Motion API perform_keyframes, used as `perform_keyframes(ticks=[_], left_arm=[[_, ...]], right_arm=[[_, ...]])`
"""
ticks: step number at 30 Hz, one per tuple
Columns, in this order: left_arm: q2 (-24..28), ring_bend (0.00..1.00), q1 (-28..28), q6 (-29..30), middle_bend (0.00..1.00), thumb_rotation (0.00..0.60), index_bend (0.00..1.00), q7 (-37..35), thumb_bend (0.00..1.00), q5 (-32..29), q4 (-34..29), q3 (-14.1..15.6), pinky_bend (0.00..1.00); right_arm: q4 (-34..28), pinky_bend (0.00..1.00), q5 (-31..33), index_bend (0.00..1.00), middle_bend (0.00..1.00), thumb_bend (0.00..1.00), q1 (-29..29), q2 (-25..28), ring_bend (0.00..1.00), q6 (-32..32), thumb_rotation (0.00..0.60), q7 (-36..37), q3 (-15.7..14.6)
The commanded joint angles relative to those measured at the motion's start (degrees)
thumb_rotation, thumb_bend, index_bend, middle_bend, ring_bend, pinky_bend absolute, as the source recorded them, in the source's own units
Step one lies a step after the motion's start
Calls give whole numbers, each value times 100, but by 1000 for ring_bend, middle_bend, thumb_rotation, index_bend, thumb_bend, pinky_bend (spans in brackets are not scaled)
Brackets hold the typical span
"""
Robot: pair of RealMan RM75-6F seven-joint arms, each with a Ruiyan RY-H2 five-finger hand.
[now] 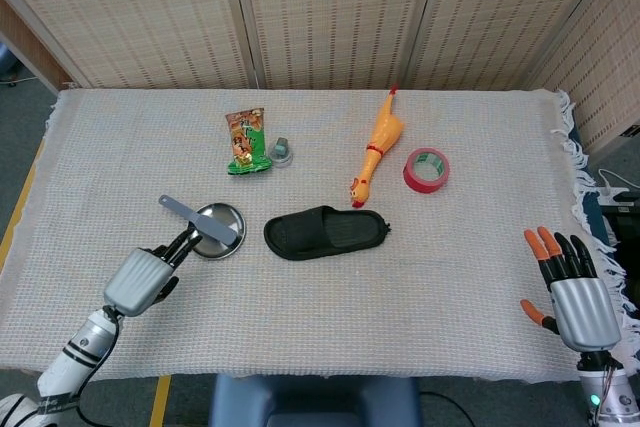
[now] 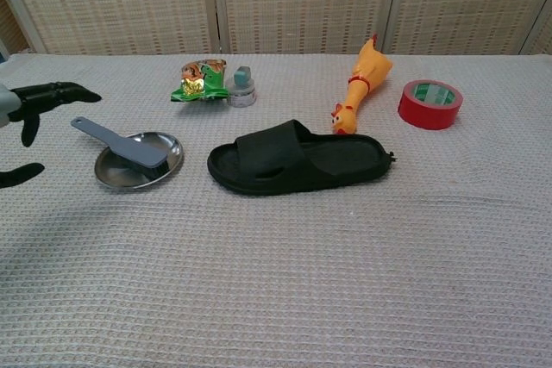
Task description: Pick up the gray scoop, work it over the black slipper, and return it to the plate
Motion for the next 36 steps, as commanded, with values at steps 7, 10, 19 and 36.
perform_keyframes(ticks=[7, 10, 19, 36], left_arm=[[-830, 537, -991, -986, 125, 600, 84, 296, 420, -348, 1146, -274, 844], [-953, 537, -1170, -1167, 122, 600, 96, 324, 420, -392, 1502, -248, 844], [-1216, 537, -1482, -1436, 125, 600, 123, 138, 419, -486, 2182, -82, 844], [-1392, 537, -1723, -1745, 179, 600, 168, 275, 420, -906, 2578, 40, 844]], right_arm=[[119, 0, 151, 0, 0, 64, 82, -57, 0, -245, 600, -28, 21], [151, 0, 243, 0, 0, 65, 96, -78, 0, -311, 600, -140, 43], [41, 0, 328, 0, 0, 65, 127, -14, 0, -495, 600, -81, -5], [-27, 0, 358, 0, 0, 65, 148, 29, 0, -588, 600, -66, -45]])
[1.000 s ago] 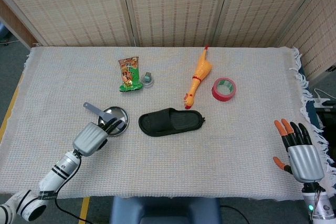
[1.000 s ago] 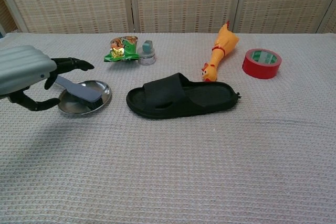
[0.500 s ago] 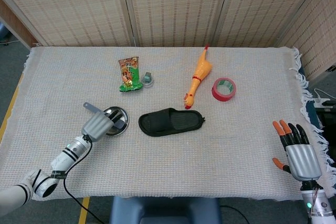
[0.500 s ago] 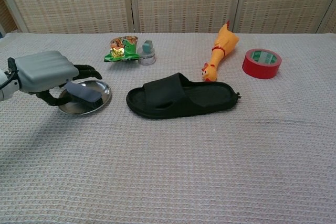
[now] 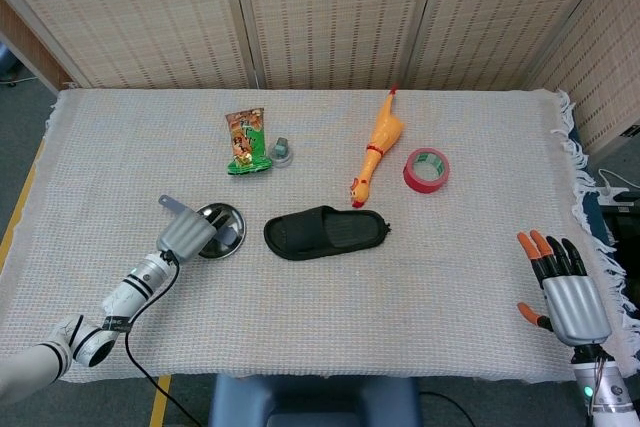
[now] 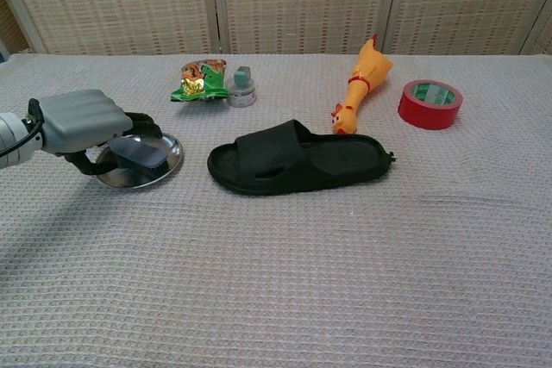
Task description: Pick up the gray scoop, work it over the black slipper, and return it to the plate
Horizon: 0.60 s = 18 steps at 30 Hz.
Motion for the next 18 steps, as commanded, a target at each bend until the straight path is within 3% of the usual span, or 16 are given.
perform_keyframes(ticks=[1, 9, 18], left_arm=[[-15, 536, -23, 3, 194, 600, 173, 6, 419, -28, 26, 21, 844], [-93, 537, -34, 129, 300, 600, 233, -41, 422, -70, 170, 85, 849], [-228, 544, -15, 290, 306, 600, 247, 22, 420, -144, 392, 115, 860]], right_arm=[[-3, 0, 3, 0, 0, 65, 3, -1, 0, -11, 600, -4, -5], [-18, 0, 4, 0, 0, 65, 21, 13, 0, -63, 600, 7, -27], [-40, 0, -4, 0, 0, 65, 15, 29, 0, -40, 600, 19, -30]])
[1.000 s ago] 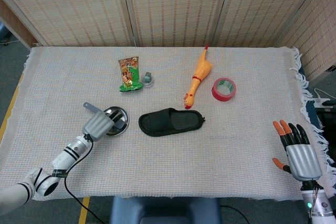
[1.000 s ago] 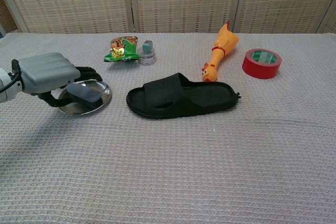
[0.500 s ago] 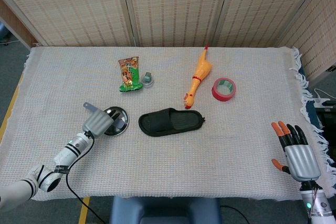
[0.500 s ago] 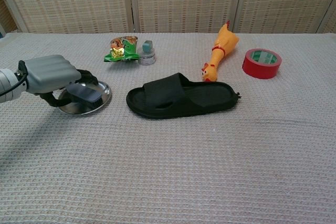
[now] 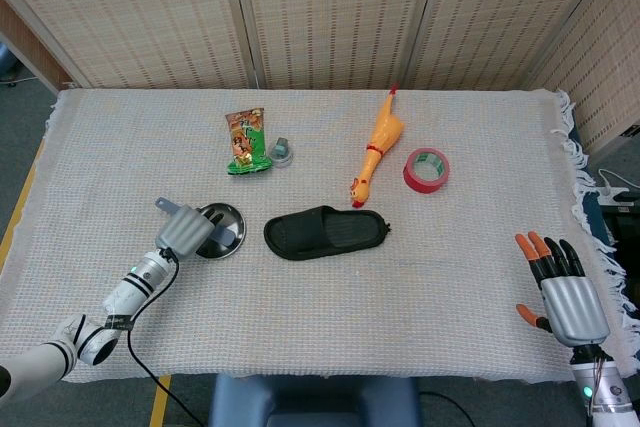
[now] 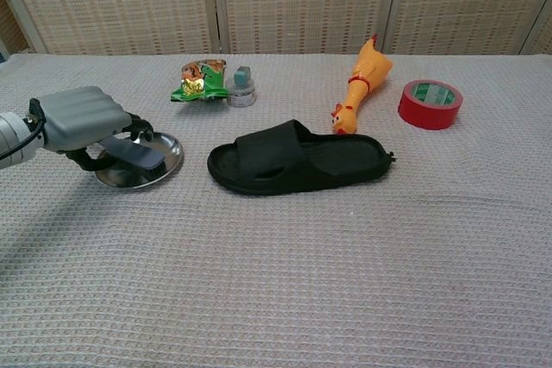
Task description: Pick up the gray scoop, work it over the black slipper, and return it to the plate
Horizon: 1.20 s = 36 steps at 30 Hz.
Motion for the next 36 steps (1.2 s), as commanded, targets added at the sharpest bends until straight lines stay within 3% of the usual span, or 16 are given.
perform_keyframes(ticks=[1, 14, 36], left_arm=[[-1, 544, 9, 21, 300, 600, 247, 18, 420, -9, 2, 23, 860], [73, 544, 49, 68, 244, 600, 243, 246, 417, -66, -195, 136, 859], [-309, 573, 85, 341, 413, 600, 326, 378, 421, -38, 412, 189, 865]], right_arm=[[3, 0, 0, 0, 0, 65, 3, -1, 0, -4, 600, 1, -1], [-18, 0, -22, 0, 0, 65, 18, 1, 0, -33, 600, 4, -23], [-76, 0, -60, 0, 0, 65, -10, 74, 0, 35, 600, 106, -32]])
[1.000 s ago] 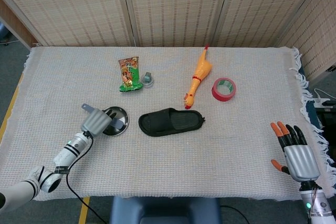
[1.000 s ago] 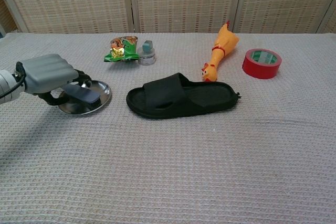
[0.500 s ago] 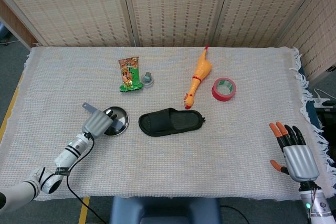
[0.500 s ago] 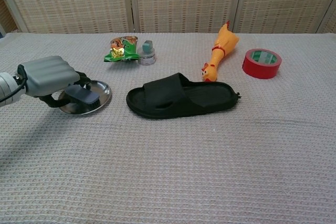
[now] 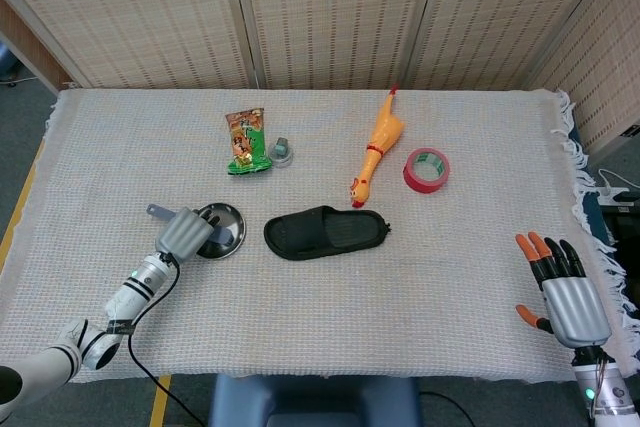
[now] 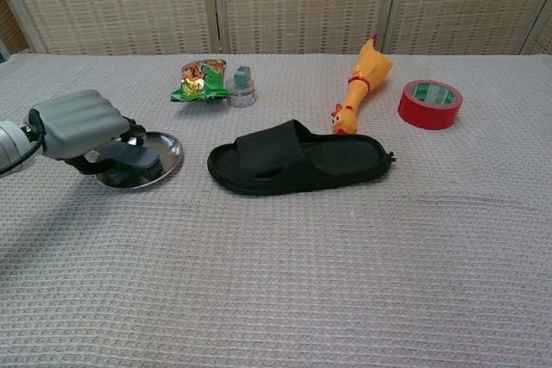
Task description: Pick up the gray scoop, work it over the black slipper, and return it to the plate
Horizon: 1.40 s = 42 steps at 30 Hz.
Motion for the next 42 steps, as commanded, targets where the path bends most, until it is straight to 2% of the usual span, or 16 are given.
perform_keyframes(ticks=[1, 7, 13, 18, 22, 25, 29, 34, 39, 42], left_arm=[[-24, 574, 8, 9, 421, 600, 334, 8, 421, 3, 34, 14, 865], [-102, 599, 34, 193, 514, 600, 424, -77, 421, 88, 184, 43, 888], [-231, 669, 91, 657, 710, 600, 611, -368, 421, 318, 457, 100, 946], [-350, 725, 182, 964, 872, 600, 768, -621, 531, 372, 691, 91, 994], [-335, 752, 288, 1334, 942, 600, 834, -751, 577, 401, 549, 39, 1000], [-170, 752, 334, 1316, 953, 600, 844, -561, 578, 261, 3, -63, 1000], [154, 754, 363, 1259, 957, 600, 850, 222, 575, -59, -1117, -322, 1000], [370, 756, 313, 940, 959, 600, 852, 1521, 577, -711, -2346, -642, 1000], [359, 758, 238, 806, 959, 600, 852, 2819, 576, -1527, -3150, -916, 1000], [304, 759, 152, 854, 959, 600, 852, 3415, 576, -1872, -3461, -1013, 1000]], right_arm=[[-2, 0, 0, 0, 0, 65, 1, -1, 0, -2, 600, 6, 1], [-8, 0, -18, 0, 0, 65, 3, 10, 0, -7, 600, 21, -10], [-19, 0, -37, 0, 0, 66, 10, 21, 0, -23, 600, 32, -23], [-16, 0, -59, 0, 0, 66, 17, 13, 0, -37, 600, 27, -38], [85, 0, -18, 0, 0, 65, 88, -68, 0, -162, 600, -16, -17], [245, 0, -51, 0, 0, 66, 262, -202, 0, -302, 600, -53, 73], [591, 0, -289, 0, 0, 110, 756, -388, 0, -678, 600, -105, 239], [1017, 0, -549, 0, 0, 263, 1544, -620, 0, -1437, 600, -11, 385], [1710, 0, -758, 54, 0, 411, 2222, -1132, 0, -2049, 600, 94, 414], [2139, 1, -836, 107, 5, 454, 2574, -1480, 0, -2383, 600, 193, 380]])
